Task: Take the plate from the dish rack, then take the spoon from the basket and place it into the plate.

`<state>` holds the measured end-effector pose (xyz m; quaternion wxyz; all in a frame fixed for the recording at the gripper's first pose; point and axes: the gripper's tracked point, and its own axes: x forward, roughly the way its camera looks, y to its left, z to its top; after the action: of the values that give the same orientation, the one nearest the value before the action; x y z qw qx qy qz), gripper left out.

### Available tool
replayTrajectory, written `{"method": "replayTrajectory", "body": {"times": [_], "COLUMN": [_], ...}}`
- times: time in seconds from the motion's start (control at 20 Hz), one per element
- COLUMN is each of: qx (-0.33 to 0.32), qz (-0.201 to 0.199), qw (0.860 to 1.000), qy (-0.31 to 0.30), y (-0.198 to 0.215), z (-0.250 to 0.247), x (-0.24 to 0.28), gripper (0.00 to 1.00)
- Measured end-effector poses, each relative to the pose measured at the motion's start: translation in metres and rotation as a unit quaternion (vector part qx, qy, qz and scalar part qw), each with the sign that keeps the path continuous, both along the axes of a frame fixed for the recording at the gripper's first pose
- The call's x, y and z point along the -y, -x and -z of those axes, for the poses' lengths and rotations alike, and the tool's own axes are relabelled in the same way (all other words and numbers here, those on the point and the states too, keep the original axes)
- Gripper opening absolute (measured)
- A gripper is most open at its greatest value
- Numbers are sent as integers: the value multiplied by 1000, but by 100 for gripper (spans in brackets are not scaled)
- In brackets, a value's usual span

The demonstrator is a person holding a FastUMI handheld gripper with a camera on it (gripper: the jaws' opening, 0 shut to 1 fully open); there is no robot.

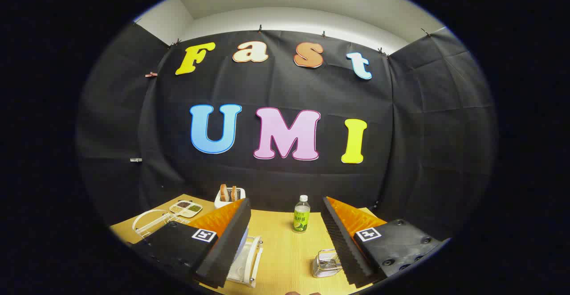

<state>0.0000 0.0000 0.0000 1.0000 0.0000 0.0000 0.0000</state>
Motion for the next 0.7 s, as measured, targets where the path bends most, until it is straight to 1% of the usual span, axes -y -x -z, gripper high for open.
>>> {"method": "replayTrajectory", "body": {"times": [0.7], "qx": [-23], "qz": [17], "qw": [1000], "qy": [0], "y": [-12], "z": [14], "x": [-3], "gripper": [97]}}
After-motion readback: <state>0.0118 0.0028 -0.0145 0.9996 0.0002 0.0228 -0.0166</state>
